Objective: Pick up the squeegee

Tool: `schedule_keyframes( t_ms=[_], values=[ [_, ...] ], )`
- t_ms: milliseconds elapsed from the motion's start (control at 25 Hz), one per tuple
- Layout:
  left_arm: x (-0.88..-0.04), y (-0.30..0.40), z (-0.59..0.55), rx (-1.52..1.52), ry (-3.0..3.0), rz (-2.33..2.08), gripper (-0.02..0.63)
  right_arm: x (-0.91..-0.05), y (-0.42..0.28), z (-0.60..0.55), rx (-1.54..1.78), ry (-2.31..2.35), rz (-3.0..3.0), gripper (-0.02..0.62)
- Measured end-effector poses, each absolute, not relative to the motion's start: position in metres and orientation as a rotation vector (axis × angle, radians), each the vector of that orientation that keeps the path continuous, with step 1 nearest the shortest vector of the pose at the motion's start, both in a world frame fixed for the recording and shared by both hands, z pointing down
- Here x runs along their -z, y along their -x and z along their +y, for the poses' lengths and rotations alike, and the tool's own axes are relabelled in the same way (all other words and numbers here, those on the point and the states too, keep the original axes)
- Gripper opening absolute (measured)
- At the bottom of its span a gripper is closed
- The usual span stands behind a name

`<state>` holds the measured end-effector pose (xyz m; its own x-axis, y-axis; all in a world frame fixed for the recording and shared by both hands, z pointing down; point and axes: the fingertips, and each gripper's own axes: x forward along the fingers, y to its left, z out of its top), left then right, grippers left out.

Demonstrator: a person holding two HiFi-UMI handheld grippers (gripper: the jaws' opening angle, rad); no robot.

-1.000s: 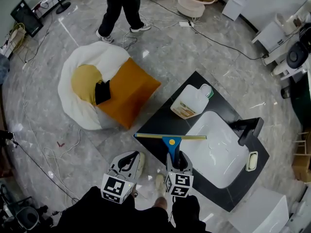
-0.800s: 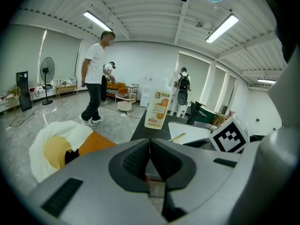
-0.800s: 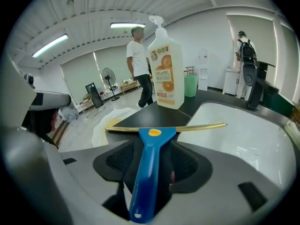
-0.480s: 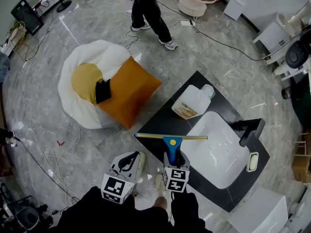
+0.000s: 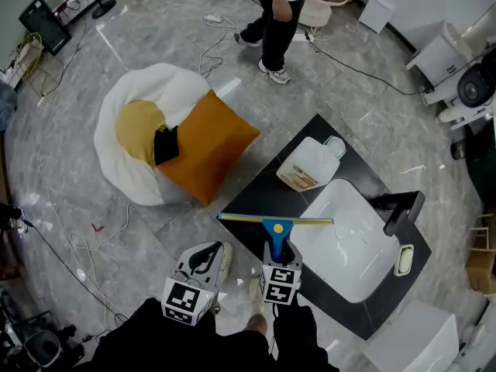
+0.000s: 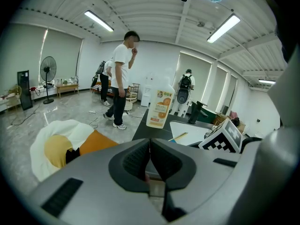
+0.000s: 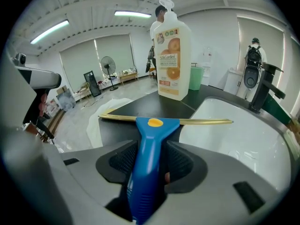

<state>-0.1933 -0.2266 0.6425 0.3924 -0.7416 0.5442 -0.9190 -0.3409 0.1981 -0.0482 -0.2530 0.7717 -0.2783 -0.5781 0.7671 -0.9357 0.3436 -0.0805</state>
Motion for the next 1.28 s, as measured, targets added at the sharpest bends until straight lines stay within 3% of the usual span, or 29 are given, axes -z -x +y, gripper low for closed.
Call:
schedule_keyframes(
  t_ms=[360, 1280],
  values=[
    [-0.643, 0.195, -0.227, -0.494, -2.177, -1.428, 0.025, -0.776, 0.048, -0.254, -0.796, -1.331, -1.951, 0.147],
    [-0.594, 0.190, -0.221, -0.452, -2.249, -1.473, 0.025, -0.721, 0.033, -0.255, -0.757, -1.400, -1.995, 0.143]
  ],
)
